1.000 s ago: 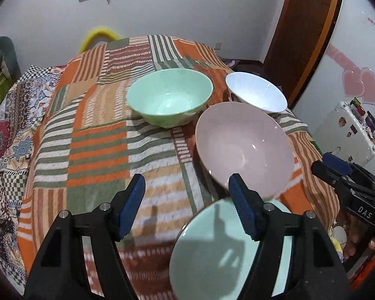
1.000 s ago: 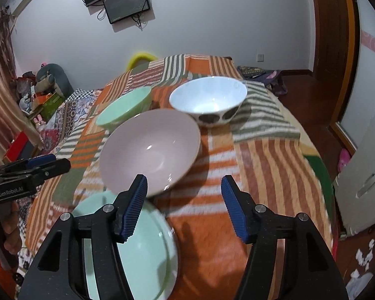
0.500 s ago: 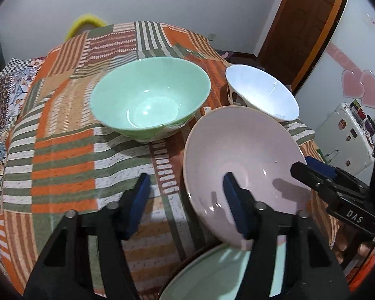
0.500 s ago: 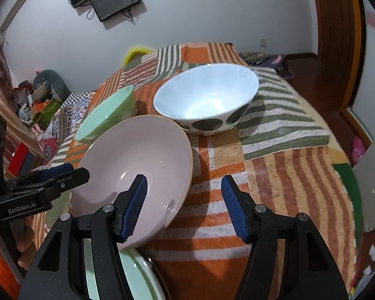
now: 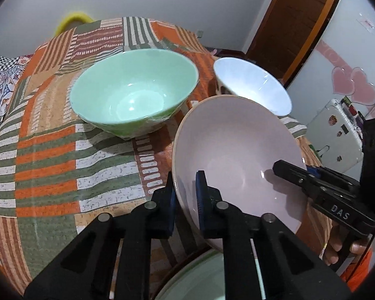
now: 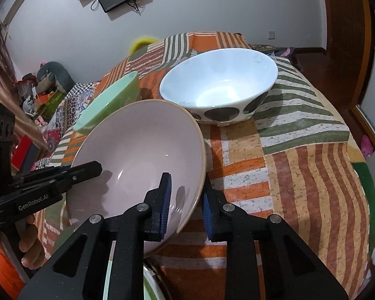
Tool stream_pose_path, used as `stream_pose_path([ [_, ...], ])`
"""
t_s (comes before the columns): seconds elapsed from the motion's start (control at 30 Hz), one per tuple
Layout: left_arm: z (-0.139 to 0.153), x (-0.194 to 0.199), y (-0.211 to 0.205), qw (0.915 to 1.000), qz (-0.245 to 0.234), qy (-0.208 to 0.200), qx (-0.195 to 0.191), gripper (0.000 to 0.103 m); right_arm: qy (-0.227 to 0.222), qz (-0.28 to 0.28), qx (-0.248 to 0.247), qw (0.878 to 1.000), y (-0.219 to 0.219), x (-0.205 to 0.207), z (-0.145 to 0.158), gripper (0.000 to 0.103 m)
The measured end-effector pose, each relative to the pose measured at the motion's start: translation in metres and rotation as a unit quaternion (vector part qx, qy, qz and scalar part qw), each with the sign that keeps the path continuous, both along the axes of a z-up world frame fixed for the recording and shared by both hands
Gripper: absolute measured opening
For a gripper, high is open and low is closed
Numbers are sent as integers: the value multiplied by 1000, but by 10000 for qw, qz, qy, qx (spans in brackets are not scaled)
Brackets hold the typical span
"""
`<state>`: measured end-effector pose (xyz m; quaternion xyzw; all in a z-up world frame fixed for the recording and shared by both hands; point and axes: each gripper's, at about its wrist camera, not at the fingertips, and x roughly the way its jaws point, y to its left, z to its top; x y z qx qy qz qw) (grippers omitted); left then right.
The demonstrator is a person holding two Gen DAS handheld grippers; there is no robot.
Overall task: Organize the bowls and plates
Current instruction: 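Grasp the rim of the large pale pink bowl with both grippers, then lift the pale pink bowl and carry it over the plate stack with both grippers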
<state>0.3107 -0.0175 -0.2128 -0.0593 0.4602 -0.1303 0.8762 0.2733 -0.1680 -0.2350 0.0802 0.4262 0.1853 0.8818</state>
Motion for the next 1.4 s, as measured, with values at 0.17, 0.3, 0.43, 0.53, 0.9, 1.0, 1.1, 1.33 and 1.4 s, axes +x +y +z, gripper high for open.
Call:
stream_pose_path([
  [0.17,9,-9,-5,9999,-30,-53,149,14,-30,-35,-16,10000,-2,-3,8,21],
  [0.3,19,-22,-3,9999,-57,-127,81,14,-107,-54,49,9999,-4,-10,20,22],
  [0.43,34,-37,1,9997,-42,-252,24,14,-219,-16,68,9997,-3,-19,33,22],
  [0.53,46,-49,5,9994,-5,-347,-28,14,-343,37,69,9994,0,-28,45,22],
  [0.9,83,-100,34,9974,227,-683,33,14,-683,359,-1,9970,33,-50,67,22],
  [1.0,92,-113,46,9965,308,-781,61,14,-719,465,2,9963,44,-58,68,22],
  [1.1,99,-129,60,9952,423,-877,81,14,-746,594,15,9954,57,-64,69,22],
  [1.33,106,-159,96,9929,741,-928,56,14,-842,938,4,9920,92,-79,74,22],
  [1.4,106,-167,106,9923,836,-914,47,14,-858,1021,13,9911,100,-83,74,22],
])
